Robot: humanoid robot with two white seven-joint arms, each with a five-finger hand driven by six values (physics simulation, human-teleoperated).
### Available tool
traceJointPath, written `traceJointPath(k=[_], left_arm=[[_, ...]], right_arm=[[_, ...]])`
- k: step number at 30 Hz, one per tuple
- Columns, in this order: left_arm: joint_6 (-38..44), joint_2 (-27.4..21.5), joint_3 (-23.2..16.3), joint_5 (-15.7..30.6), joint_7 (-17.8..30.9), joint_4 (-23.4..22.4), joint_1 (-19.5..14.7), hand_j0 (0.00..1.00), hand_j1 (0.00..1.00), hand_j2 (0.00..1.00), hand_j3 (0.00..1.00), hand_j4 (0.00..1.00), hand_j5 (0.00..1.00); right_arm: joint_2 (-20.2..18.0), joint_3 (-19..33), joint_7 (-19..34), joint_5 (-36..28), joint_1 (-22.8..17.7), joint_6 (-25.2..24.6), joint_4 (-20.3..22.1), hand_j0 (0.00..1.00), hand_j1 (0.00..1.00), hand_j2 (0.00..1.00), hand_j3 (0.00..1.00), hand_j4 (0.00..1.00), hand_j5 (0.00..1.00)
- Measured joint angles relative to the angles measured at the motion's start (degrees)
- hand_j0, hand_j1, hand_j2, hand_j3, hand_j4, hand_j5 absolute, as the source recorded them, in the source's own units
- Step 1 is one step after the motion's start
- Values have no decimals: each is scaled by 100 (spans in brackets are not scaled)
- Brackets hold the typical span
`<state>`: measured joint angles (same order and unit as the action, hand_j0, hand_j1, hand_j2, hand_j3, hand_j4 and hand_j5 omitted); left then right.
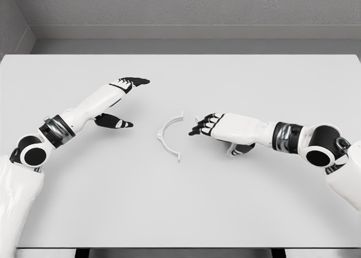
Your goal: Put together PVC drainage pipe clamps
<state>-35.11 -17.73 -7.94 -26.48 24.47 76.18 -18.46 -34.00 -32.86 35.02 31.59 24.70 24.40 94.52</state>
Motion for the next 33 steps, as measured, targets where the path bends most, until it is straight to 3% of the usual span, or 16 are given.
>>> traceJointPath(k=[33], left_arm=[[0, 44, 7, 0, 0, 10, 9, 100, 100, 100, 100, 100, 100]], right_arm=[[223, -47, 0, -3, 18, -19, 45, 100, 100, 100, 100, 100, 100]])
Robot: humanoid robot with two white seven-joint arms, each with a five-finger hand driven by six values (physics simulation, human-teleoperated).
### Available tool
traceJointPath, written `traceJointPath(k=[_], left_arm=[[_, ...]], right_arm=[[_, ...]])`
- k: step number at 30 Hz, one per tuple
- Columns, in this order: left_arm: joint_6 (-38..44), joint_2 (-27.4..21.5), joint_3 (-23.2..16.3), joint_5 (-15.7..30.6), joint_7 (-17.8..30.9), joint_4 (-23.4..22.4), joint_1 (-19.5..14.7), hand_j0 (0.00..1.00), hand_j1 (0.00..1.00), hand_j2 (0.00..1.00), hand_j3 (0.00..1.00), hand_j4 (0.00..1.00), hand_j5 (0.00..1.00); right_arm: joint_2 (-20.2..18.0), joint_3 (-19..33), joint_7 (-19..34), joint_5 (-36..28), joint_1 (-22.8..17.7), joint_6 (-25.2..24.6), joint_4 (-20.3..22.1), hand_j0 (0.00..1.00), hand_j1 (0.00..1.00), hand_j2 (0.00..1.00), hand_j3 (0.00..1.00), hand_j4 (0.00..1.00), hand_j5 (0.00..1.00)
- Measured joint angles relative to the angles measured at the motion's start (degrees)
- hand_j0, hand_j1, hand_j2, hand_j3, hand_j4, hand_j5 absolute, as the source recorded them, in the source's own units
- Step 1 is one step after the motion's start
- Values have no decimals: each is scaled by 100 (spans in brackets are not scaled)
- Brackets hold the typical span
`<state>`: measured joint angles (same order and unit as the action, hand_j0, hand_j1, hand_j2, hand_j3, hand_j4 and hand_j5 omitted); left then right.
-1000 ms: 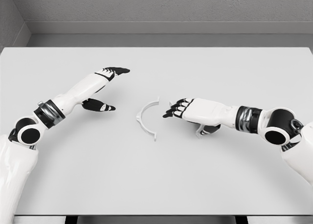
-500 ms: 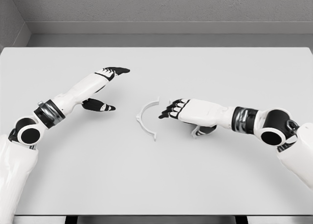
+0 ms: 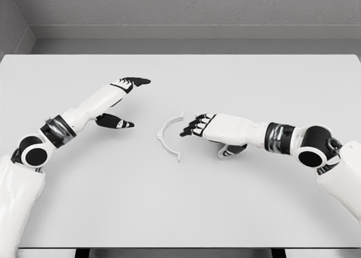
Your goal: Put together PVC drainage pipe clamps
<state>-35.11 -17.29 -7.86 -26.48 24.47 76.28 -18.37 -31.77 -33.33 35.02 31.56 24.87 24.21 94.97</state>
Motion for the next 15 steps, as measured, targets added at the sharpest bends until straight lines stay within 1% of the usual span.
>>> traceJointPath(k=[15], left_arm=[[0, 14, 23, 1, 0, 6, 9, 100, 100, 100, 100, 100, 100]], right_arm=[[105, -83, 0, -7, 17, -14, 2, 100, 100, 100, 100, 100, 100]])
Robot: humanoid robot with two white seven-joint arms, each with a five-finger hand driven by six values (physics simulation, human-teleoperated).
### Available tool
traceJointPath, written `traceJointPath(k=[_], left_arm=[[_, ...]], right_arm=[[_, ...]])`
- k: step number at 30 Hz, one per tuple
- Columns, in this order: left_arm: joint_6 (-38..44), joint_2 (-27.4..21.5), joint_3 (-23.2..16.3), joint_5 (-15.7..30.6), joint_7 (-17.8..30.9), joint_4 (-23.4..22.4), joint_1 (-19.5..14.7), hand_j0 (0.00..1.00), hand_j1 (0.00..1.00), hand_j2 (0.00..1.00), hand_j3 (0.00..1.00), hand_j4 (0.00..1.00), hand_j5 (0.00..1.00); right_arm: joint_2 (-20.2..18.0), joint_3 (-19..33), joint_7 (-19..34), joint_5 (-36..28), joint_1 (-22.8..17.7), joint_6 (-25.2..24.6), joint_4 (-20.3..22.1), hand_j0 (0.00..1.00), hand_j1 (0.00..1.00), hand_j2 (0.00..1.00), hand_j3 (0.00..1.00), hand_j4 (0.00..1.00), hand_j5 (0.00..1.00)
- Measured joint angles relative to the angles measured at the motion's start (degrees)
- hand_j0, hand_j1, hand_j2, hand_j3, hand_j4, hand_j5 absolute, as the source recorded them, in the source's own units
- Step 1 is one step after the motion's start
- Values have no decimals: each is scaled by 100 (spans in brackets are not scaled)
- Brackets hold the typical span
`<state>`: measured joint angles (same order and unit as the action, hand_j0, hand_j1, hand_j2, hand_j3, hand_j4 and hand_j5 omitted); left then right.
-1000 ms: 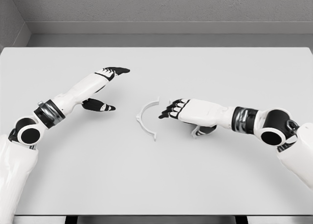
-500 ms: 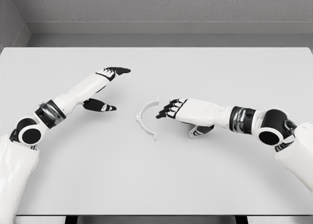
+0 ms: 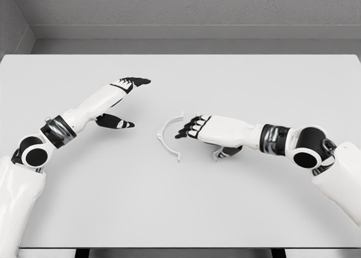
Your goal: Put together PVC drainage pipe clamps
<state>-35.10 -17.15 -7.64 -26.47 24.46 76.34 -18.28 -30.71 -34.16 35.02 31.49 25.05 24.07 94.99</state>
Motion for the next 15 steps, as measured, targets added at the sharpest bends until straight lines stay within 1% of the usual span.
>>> traceJointPath(k=[15], left_arm=[[0, 3, 12, -1, 0, -8, 9, 100, 100, 100, 100, 100, 100]], right_arm=[[145, -61, 0, 6, 35, -10, -2, 100, 100, 100, 100, 100, 100]])
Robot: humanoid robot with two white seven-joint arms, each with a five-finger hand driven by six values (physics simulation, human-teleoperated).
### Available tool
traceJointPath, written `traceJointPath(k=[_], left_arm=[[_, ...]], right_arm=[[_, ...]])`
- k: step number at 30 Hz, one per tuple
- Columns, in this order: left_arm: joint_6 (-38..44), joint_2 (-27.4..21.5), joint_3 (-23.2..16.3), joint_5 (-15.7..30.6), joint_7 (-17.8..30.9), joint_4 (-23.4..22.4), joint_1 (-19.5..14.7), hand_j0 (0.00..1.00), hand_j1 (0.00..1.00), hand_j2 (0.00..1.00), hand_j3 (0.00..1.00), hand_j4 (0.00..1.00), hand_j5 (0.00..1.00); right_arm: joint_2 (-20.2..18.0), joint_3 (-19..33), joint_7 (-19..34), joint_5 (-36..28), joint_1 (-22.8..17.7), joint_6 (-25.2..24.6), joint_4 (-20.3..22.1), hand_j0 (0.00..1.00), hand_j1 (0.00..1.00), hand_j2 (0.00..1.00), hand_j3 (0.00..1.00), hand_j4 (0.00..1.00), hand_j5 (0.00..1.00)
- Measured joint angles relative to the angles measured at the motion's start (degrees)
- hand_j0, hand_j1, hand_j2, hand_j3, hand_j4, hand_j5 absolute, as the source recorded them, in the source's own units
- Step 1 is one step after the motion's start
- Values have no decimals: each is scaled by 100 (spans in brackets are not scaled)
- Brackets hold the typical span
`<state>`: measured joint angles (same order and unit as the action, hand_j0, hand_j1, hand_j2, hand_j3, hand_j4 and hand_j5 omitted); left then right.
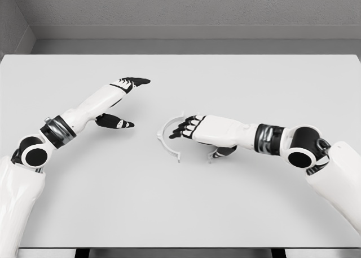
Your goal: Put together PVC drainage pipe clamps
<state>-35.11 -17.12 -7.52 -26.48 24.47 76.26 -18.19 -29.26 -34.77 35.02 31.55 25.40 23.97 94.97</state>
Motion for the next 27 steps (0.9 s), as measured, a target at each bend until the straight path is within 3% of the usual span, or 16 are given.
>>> traceJointPath(k=[13, 27], left_arm=[[0, 336, -112, -45, -9, 44, 88, 100, 100, 100, 100, 100, 100], [0, 568, -171, -423, -9, -33, 79, 100, 100, 100, 100, 100, 100]], right_arm=[[-16, -36, 0, -11, -18, 5, -4, 100, 100, 100, 100, 100, 100], [-455, 66, 0, -52, -35, 28, 5, 100, 100, 100, 100, 100, 100]])
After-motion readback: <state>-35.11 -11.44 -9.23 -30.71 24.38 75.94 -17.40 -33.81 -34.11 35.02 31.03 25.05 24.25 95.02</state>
